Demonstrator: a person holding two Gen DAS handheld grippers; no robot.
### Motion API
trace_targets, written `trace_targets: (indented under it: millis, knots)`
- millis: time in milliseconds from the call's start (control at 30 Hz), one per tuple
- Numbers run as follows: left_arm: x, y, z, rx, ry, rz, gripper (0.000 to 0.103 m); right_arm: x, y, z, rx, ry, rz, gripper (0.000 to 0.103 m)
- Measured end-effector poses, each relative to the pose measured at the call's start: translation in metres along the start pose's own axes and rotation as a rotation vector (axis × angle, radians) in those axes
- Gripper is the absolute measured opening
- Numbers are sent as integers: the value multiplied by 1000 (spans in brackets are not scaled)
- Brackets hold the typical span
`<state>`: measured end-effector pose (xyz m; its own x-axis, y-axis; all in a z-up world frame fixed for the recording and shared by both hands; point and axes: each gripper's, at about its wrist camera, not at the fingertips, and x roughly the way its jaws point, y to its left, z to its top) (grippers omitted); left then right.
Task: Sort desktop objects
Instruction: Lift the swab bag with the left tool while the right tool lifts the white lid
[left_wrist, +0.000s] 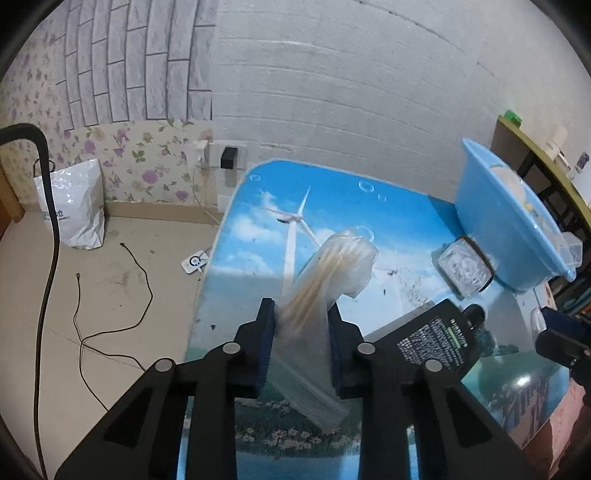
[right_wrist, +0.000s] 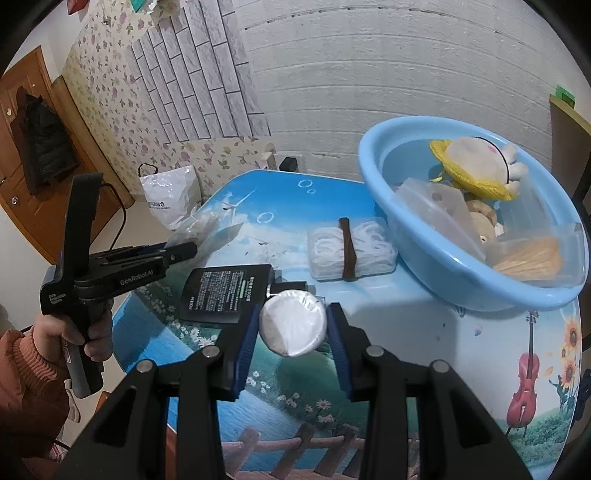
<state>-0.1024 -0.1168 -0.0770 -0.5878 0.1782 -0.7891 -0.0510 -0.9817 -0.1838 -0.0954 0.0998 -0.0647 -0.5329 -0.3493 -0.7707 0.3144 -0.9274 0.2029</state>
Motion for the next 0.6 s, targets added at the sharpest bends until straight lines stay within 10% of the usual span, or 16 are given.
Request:
trace_targets:
  millis: [600]
  knots:
    - [-80,-78,43,85,-170,-102,23,-63,-8,21,3,-152,95,37]
